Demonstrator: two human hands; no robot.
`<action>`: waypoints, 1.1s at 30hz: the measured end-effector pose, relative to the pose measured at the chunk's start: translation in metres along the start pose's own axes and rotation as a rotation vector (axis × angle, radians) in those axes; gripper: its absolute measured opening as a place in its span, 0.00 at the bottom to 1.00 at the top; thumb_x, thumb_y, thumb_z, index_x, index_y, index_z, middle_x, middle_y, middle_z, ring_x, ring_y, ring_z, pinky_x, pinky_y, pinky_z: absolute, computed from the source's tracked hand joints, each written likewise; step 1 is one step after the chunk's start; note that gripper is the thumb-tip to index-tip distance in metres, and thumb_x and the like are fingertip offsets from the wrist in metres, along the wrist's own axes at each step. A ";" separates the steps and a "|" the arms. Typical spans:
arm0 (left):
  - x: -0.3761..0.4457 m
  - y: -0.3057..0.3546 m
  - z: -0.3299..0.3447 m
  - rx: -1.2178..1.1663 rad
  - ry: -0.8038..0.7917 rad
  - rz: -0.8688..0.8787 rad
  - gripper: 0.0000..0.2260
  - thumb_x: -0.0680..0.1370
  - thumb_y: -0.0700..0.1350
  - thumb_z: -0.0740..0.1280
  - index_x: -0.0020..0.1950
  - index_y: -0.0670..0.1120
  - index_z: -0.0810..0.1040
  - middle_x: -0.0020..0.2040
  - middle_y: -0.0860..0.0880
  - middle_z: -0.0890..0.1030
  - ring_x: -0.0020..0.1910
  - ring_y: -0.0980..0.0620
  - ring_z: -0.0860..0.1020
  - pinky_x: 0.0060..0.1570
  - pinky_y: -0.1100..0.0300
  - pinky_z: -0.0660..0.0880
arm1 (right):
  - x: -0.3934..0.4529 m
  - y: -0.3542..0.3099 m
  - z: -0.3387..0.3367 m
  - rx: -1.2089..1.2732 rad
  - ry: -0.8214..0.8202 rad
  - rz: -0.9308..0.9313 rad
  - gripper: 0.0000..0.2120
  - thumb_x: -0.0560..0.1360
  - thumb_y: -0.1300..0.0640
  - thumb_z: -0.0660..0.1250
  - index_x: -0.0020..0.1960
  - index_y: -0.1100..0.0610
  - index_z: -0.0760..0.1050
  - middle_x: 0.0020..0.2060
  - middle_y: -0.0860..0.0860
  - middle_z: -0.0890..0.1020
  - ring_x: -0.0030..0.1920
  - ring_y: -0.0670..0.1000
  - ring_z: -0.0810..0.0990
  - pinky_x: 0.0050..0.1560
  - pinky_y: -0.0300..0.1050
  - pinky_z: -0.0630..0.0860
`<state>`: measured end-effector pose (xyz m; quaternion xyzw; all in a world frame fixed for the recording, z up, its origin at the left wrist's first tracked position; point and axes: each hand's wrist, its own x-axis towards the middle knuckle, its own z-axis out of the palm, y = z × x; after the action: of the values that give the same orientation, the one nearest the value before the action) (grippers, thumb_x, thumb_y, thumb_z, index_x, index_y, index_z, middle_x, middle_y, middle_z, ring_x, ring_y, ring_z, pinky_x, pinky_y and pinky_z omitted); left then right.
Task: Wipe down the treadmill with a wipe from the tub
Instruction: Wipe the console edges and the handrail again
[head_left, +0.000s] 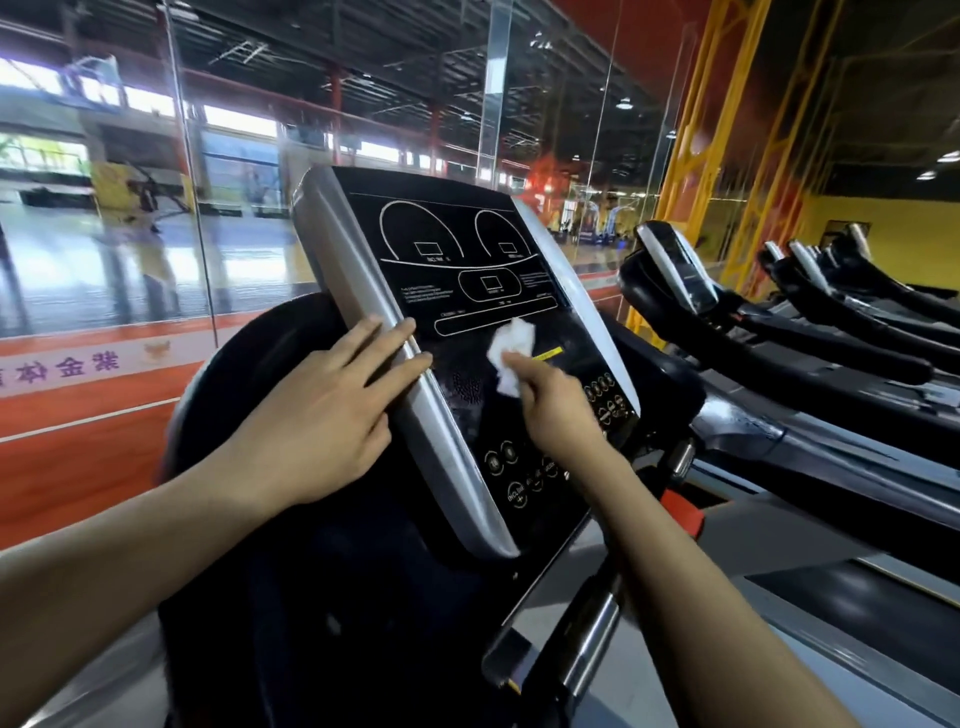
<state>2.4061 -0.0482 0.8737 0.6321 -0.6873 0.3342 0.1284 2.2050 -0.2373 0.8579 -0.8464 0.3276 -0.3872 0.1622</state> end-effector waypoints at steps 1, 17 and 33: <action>0.000 0.000 0.000 0.010 -0.006 0.000 0.32 0.77 0.47 0.67 0.80 0.49 0.64 0.82 0.45 0.59 0.80 0.40 0.60 0.62 0.44 0.75 | 0.010 0.005 -0.004 -0.044 0.006 0.117 0.21 0.80 0.64 0.59 0.72 0.54 0.75 0.65 0.58 0.80 0.66 0.59 0.78 0.66 0.48 0.74; 0.000 -0.002 0.002 0.019 -0.015 0.004 0.33 0.75 0.47 0.68 0.80 0.50 0.64 0.82 0.46 0.59 0.81 0.40 0.58 0.62 0.43 0.76 | 0.102 0.041 -0.020 -0.259 -0.121 0.354 0.18 0.81 0.63 0.61 0.70 0.61 0.72 0.64 0.64 0.77 0.65 0.64 0.76 0.62 0.49 0.73; -0.002 -0.001 -0.003 0.016 -0.036 -0.020 0.31 0.78 0.47 0.64 0.81 0.50 0.62 0.83 0.47 0.56 0.82 0.42 0.55 0.66 0.41 0.75 | 0.000 -0.021 -0.002 -0.079 -0.043 -0.001 0.21 0.78 0.67 0.59 0.68 0.54 0.75 0.52 0.58 0.85 0.54 0.65 0.80 0.53 0.50 0.75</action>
<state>2.4063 -0.0450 0.8750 0.6457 -0.6805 0.3269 0.1145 2.2127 -0.2214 0.8702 -0.8605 0.3387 -0.3556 0.1355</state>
